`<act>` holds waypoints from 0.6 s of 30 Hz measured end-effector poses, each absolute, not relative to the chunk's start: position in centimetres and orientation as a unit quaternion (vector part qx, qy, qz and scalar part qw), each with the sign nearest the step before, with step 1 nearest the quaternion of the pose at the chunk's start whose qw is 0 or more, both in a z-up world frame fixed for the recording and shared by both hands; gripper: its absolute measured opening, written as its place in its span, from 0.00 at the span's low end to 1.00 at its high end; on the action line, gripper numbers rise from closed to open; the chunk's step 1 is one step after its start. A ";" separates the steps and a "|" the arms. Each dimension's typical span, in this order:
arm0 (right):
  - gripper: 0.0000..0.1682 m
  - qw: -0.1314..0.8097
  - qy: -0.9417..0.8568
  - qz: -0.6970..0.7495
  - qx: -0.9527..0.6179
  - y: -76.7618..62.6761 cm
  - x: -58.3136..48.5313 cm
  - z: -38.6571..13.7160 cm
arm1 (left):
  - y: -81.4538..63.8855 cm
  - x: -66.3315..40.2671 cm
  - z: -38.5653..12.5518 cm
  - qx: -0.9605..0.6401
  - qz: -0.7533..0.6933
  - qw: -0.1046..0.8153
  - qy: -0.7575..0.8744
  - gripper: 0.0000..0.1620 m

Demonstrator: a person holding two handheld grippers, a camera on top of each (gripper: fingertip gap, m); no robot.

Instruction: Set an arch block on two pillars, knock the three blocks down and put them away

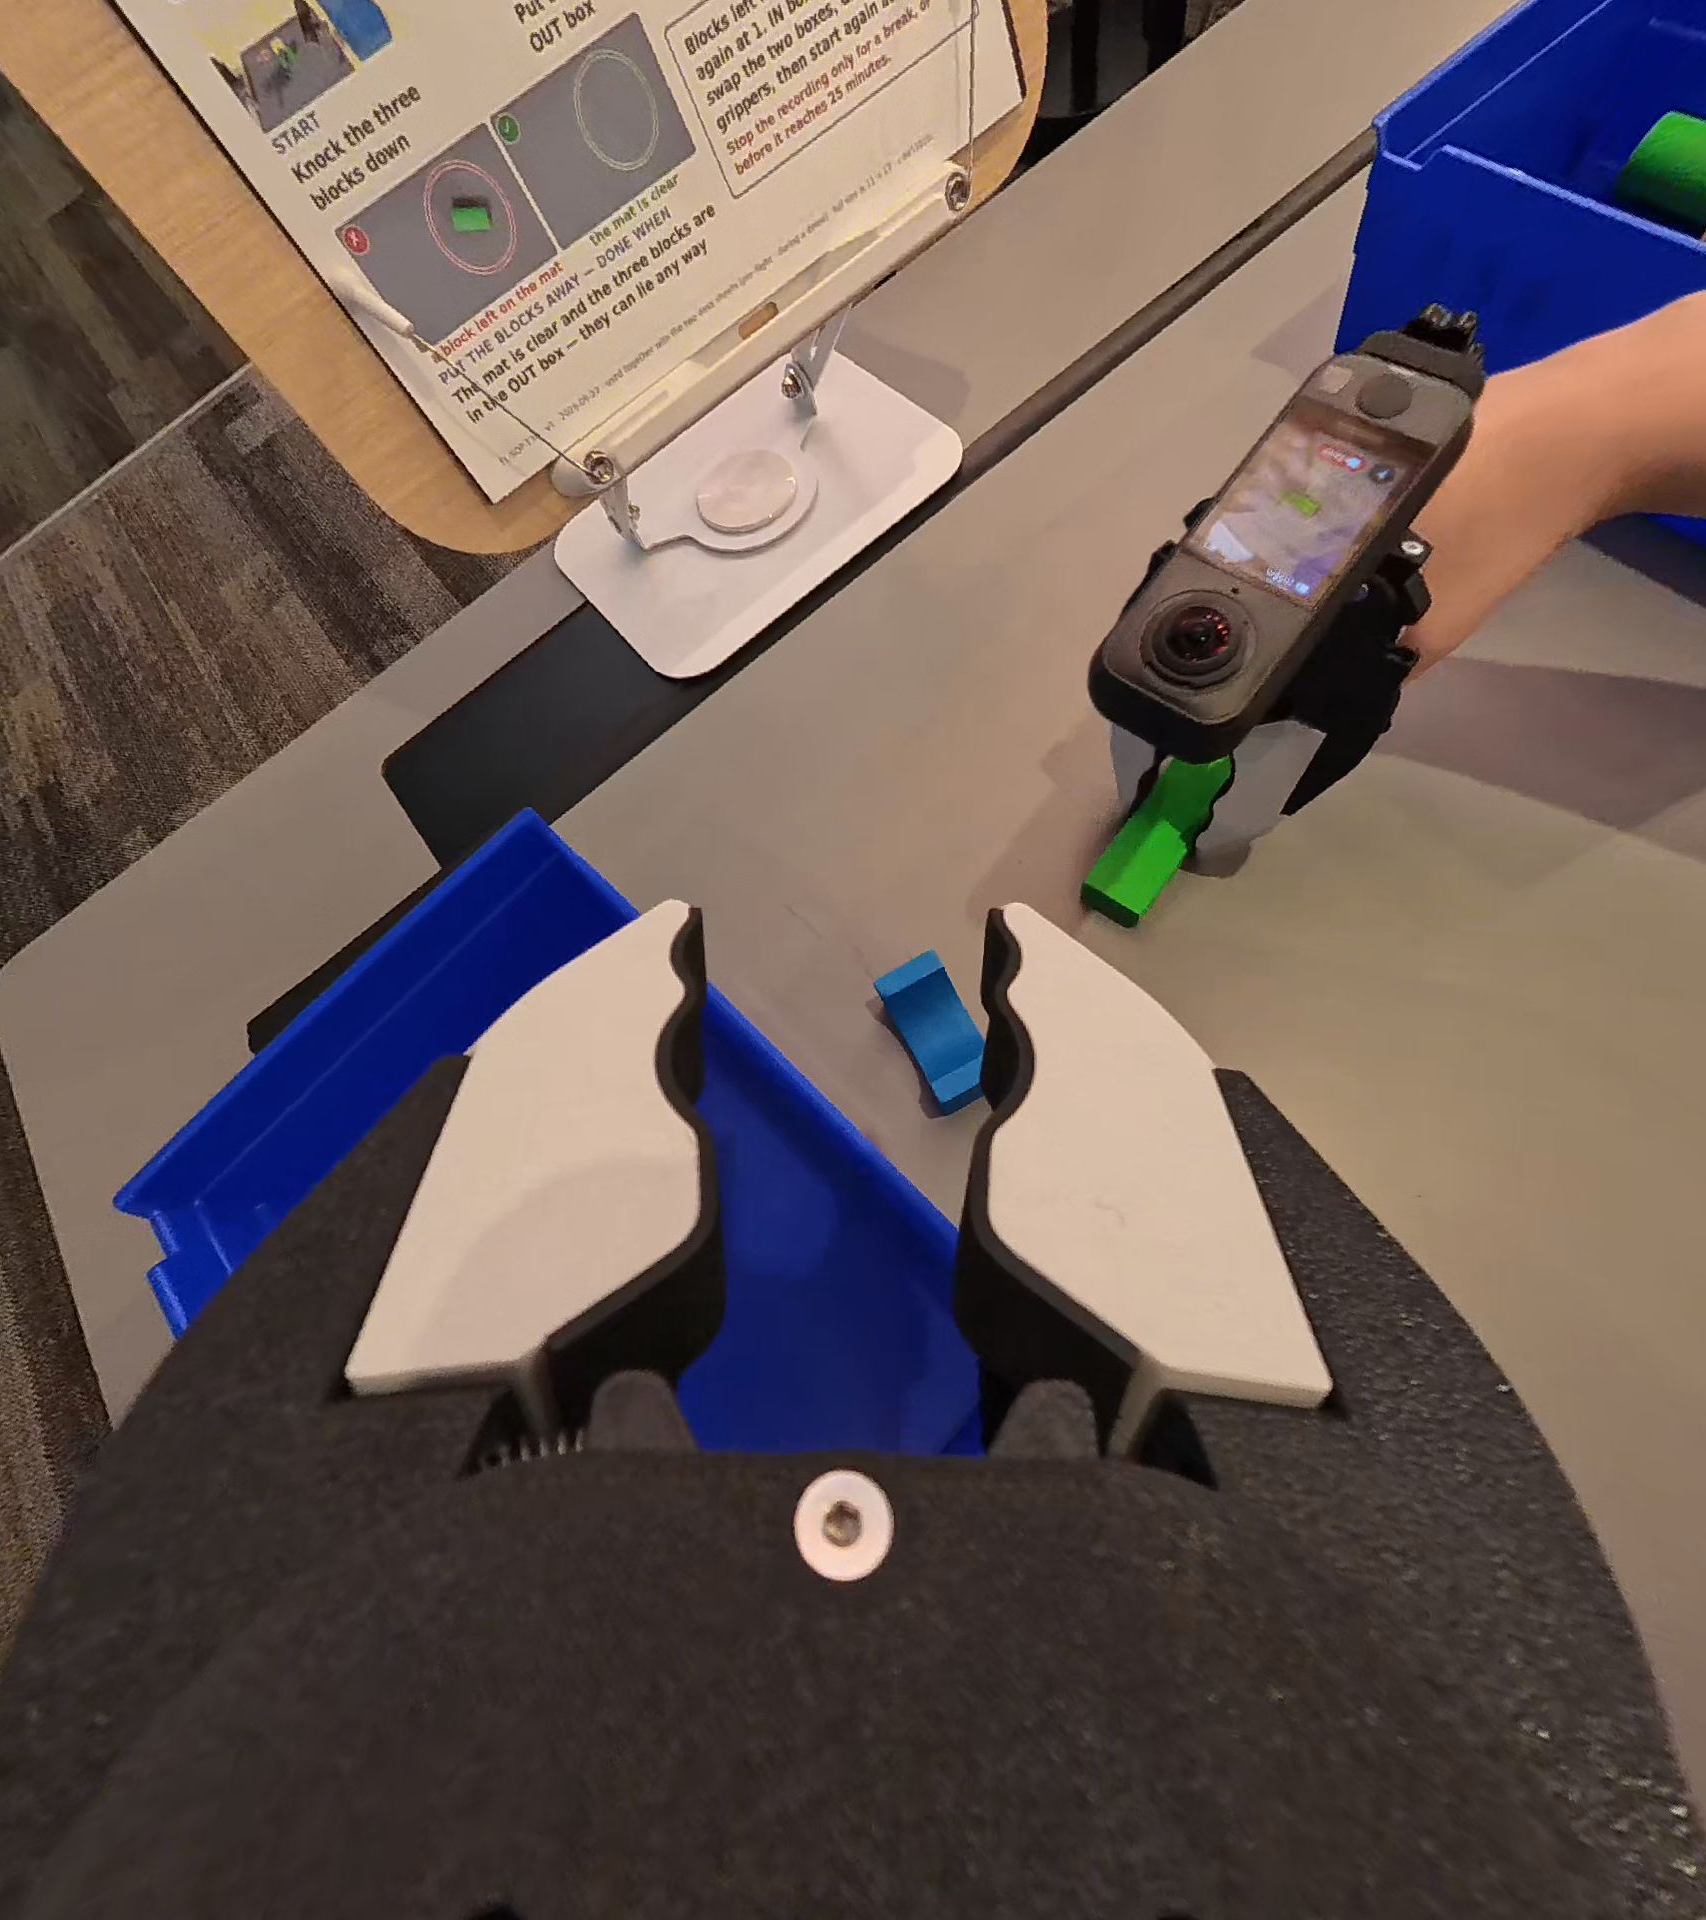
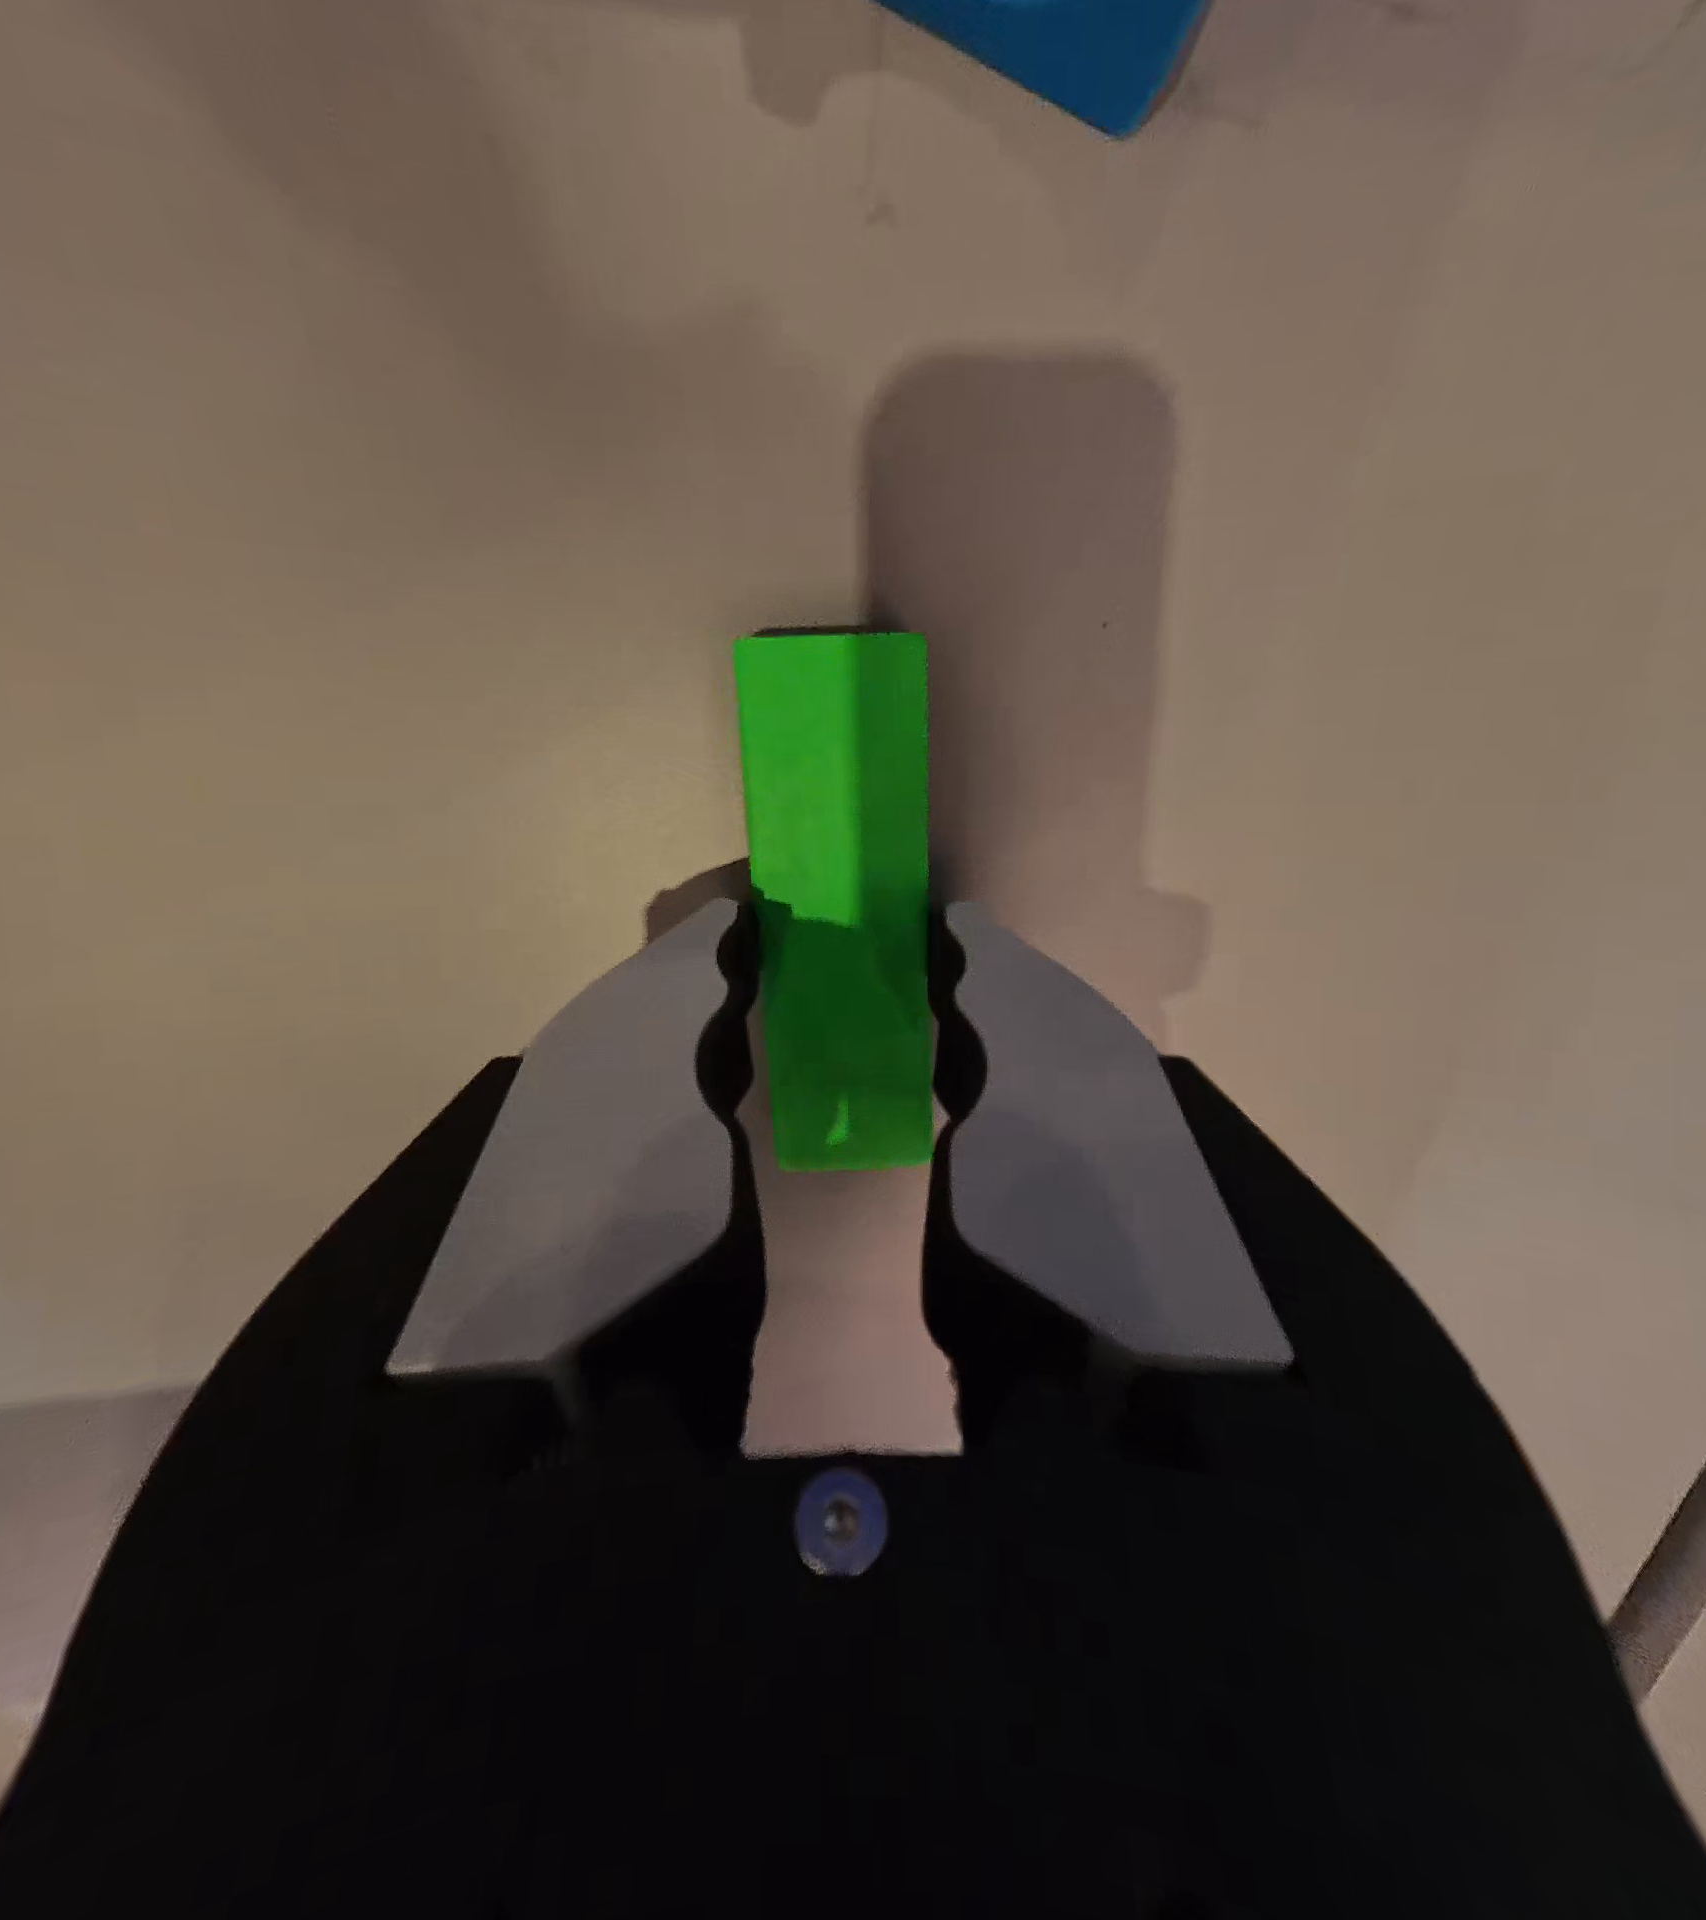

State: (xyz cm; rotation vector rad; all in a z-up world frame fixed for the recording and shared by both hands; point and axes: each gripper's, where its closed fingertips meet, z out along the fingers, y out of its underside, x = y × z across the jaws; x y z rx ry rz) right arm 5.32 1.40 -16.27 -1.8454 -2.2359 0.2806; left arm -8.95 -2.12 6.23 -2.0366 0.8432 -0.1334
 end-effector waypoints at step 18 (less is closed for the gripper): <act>0.20 0.206 -0.284 -0.047 -0.935 0.8 40.7 -7.7 | -1.1 -4.6 1.5 -0.852 -0.069 0.368 0.366 0.31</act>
